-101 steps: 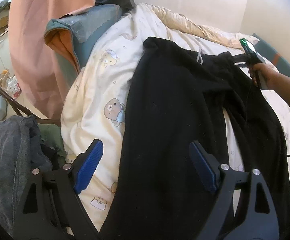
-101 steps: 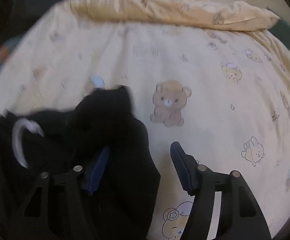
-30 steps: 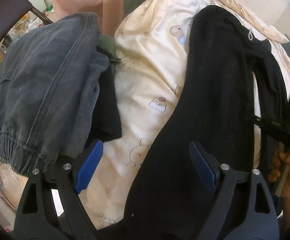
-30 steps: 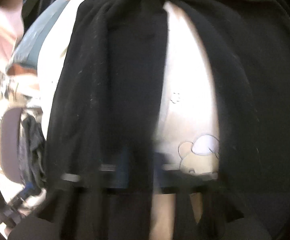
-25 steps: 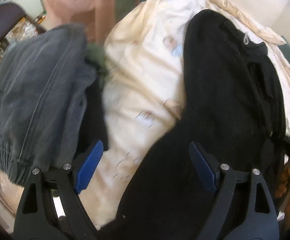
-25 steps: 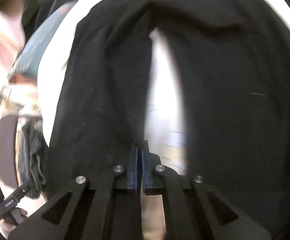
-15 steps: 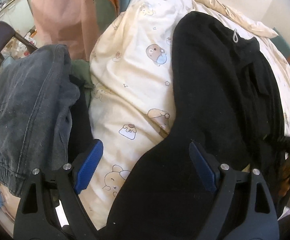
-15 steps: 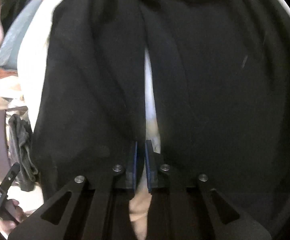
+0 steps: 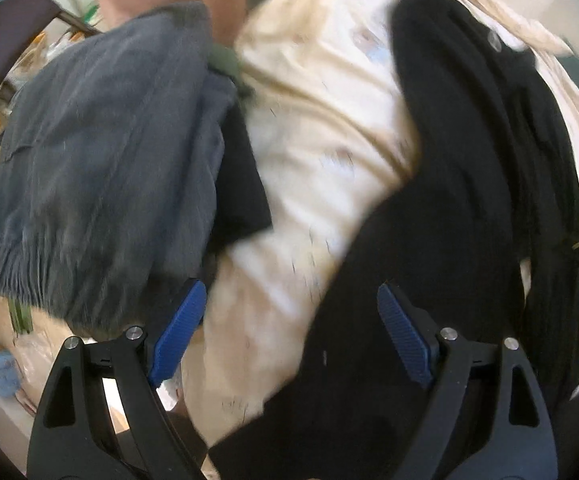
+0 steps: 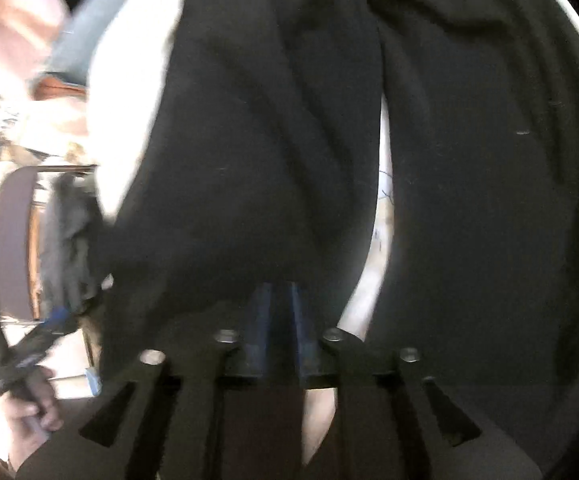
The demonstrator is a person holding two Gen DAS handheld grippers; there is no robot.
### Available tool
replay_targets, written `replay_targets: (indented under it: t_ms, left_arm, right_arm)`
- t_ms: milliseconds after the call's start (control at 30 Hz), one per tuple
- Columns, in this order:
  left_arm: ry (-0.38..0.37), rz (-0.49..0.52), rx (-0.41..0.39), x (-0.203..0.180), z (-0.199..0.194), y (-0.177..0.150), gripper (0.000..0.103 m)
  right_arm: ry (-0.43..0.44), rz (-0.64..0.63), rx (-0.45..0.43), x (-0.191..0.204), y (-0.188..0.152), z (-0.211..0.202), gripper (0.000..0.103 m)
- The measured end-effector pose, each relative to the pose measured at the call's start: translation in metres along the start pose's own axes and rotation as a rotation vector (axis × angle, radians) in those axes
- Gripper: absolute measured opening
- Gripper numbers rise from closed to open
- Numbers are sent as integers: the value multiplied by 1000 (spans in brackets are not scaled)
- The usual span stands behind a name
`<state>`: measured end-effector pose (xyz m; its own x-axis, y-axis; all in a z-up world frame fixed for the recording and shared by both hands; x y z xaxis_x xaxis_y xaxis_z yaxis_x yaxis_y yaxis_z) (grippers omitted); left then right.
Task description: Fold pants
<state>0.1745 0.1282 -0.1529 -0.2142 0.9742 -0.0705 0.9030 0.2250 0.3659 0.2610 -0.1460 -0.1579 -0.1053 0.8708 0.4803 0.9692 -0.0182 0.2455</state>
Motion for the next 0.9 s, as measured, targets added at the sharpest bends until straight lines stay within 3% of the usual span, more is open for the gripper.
replay_targets:
  t_ms: [33,167,200,300,367,400,467,500,533,600,700,800,867,900]
  left_arm:
    - [-5,32,11,-4,-1,-9,85]
    - [-21,146,80,-8,10,-48,85]
    - [-16,160,102,-6,17,-58,85]
    - [-69,153,162,-5,33,-82,84]
    - [-116,160,164,-11,37,-87,70]
    - [-142,183,161,-18,36,-90,51]
    - [-128,230,129,-25,29,-90,30]
    - [-145,243,134,-28,26,-91,7]
    - [-157,254,146,-30,22,-92,7]
    - [-181,255,143,-33,11,-92,5]
    - [-293,262,188,-43,-10,-102,4]
    - [-243,339,255,-55,-4,-124,5]
    - [-146,399,238,-62,-2,-125,9]
    - [-131,398,215,-65,-6,-118,13]
  right_arm:
    - [25,11,6,4,-16,-12,77]
    - [98,117,49,1,-83,-23,70]
    - [98,146,72,-2,-101,-17,63]
    - [41,128,126,-9,-133,6,57]
    - [-33,70,126,-6,-136,19,57]
    - [-55,34,128,-4,-138,24,57]
    - [-81,-18,148,4,-143,29,53]
    - [-71,-28,157,6,-146,27,28]
    - [-19,-21,180,13,-151,26,6]
    - [3,-51,188,28,-161,22,6]
    - [51,-46,146,37,-163,0,5]
    - [-15,-30,157,22,-167,-1,6]
    - [-92,28,213,5,-170,19,10]
    - [-81,54,221,11,-167,24,14]
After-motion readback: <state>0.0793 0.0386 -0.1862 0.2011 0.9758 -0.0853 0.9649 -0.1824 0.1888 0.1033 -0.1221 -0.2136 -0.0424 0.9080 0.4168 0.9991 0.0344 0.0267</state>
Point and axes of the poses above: each gripper's, at about its wrist camera, not at the fingertips, and z roughly the way its jaws point, x to its left, y to its top, the point moved 4 cm from there along z, roughly the way its jaws point, and after that the axes turned 8 degrees about -x, right-handed, at the moved point
